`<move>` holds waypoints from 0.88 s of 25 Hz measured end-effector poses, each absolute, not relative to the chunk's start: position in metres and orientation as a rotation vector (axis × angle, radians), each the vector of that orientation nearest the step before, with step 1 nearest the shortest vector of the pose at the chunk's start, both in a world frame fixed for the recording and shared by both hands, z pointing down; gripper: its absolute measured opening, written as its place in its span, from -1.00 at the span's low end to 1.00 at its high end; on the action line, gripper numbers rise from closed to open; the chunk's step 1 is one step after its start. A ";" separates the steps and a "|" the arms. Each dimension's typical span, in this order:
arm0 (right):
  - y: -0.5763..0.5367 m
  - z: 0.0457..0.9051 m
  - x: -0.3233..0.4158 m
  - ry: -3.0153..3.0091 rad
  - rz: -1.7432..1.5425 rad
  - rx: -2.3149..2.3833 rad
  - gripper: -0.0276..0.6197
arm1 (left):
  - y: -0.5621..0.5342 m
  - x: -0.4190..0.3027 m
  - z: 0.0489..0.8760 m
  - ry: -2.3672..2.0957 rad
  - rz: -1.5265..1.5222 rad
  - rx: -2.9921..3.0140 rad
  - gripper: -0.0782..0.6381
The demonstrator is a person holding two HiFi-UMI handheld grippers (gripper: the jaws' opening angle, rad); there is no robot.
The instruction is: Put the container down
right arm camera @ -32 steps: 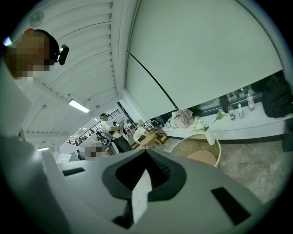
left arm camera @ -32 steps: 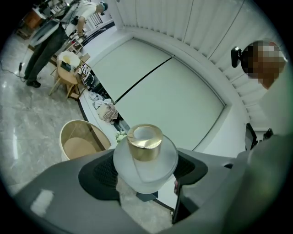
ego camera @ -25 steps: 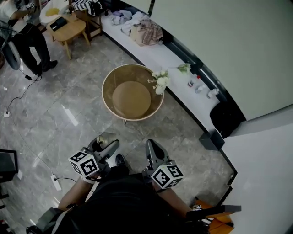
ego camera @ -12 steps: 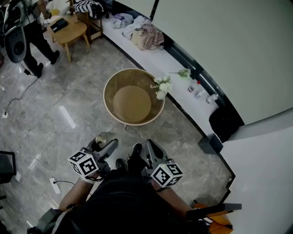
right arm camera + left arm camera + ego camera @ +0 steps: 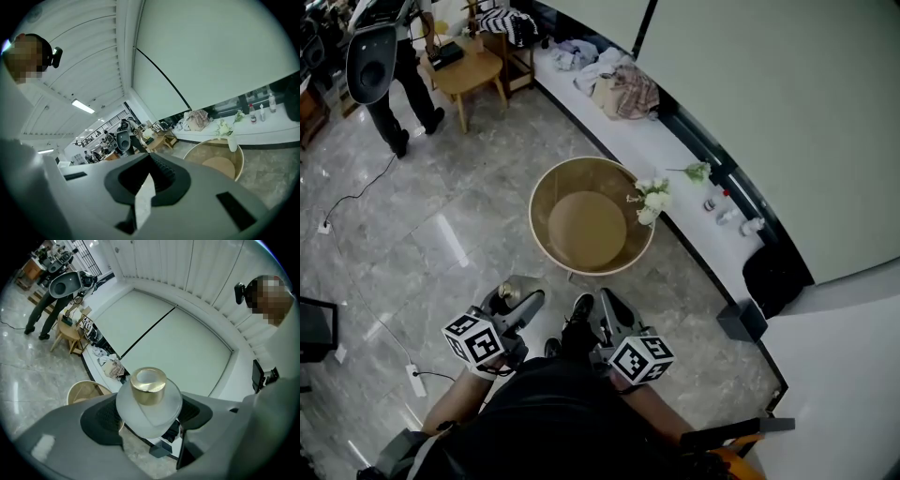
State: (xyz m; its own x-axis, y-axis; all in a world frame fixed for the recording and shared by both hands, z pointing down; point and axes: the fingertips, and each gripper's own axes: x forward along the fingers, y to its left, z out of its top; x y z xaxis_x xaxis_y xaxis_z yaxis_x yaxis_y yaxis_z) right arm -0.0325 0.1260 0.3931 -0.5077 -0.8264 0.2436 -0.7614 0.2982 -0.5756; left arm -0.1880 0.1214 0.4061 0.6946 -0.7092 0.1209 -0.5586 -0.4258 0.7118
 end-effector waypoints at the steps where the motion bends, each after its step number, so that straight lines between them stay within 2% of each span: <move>1: 0.121 0.396 -0.031 2.444 -1.008 -1.501 -0.90 | 0.117 -0.187 0.408 -0.970 -0.244 2.138 0.17; 22: -0.054 0.449 0.058 2.336 -1.221 -1.481 -0.90 | -0.066 -0.095 0.441 -0.975 -0.082 2.083 0.17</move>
State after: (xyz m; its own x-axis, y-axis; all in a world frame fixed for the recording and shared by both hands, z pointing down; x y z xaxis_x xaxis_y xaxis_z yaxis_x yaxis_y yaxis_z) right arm 0.0581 -0.0543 0.4485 -0.5146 -0.8021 0.3032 -0.7067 0.1965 -0.6797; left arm -0.0950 -0.0658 0.4408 0.6989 -0.6656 0.2618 -0.6128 -0.3684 0.6991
